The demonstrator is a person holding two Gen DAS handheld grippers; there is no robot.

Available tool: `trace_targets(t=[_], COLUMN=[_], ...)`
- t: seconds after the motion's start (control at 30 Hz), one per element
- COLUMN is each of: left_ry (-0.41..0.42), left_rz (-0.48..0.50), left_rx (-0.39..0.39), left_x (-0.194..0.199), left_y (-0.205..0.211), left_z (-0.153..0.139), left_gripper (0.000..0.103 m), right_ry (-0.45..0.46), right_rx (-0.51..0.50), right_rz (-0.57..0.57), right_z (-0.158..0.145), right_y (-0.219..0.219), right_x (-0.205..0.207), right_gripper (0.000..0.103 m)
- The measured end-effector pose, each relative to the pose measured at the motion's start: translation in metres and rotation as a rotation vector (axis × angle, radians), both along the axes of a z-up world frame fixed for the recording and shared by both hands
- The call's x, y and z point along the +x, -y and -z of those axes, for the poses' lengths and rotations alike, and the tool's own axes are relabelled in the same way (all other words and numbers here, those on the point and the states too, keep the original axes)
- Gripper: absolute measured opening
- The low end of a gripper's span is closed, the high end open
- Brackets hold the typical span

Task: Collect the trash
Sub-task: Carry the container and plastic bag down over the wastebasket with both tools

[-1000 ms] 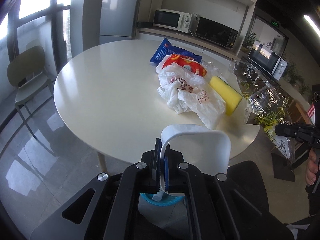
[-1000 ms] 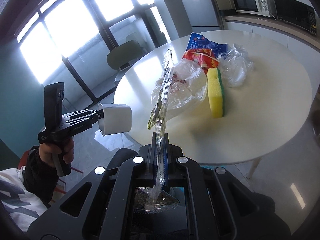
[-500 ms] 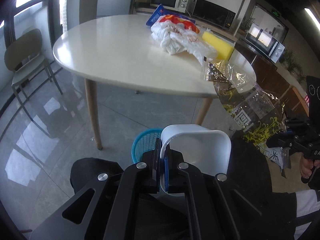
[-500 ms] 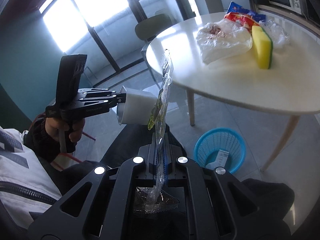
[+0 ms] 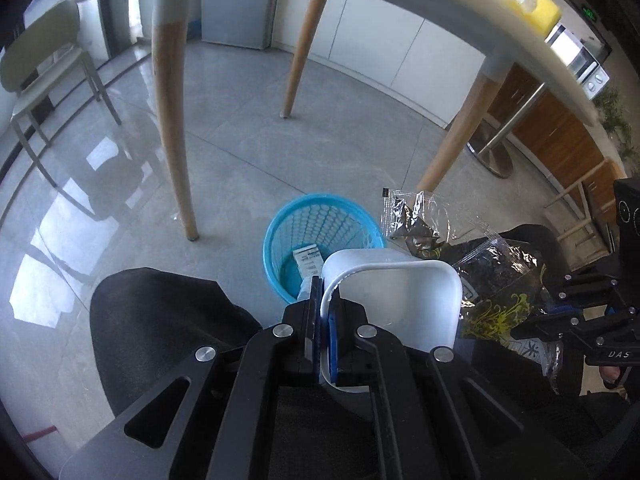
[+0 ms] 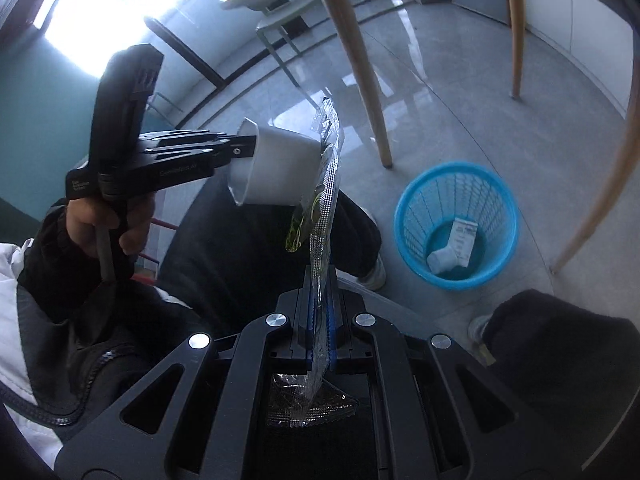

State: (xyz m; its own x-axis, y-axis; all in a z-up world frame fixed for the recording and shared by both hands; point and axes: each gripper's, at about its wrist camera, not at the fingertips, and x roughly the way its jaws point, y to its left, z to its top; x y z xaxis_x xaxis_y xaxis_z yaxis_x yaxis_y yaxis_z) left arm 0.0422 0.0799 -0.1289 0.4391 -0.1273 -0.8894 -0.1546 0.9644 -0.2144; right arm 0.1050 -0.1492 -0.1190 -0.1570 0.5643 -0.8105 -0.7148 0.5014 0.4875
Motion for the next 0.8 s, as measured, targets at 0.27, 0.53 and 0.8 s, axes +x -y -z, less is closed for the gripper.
trace_targets(t=[0.27, 0.53, 0.8], left_ry=[-0.155, -0.312, -0.435], left_rz=[0.011, 0.021, 0.009], left_rx=[-0.034, -0.042, -0.028], left_x=[0.051, 0.092, 0.135], left_y=[0.001, 0.009, 0.007], left_z=[0.058, 0.131, 0.197], left_gripper=[0.002, 0.002, 0.002], right_ry=[-0.127, -0.230, -0.326], right_rx=[-0.108, -0.250, -0.333], right_rz=[0.159, 0.253, 0.310], right_z=[0.074, 0.158, 0.228], right_y=[-0.009, -0.029, -0.040], right_x=[0.066, 0.121, 0.166], right_gripper=[0.004, 0.004, 0.005])
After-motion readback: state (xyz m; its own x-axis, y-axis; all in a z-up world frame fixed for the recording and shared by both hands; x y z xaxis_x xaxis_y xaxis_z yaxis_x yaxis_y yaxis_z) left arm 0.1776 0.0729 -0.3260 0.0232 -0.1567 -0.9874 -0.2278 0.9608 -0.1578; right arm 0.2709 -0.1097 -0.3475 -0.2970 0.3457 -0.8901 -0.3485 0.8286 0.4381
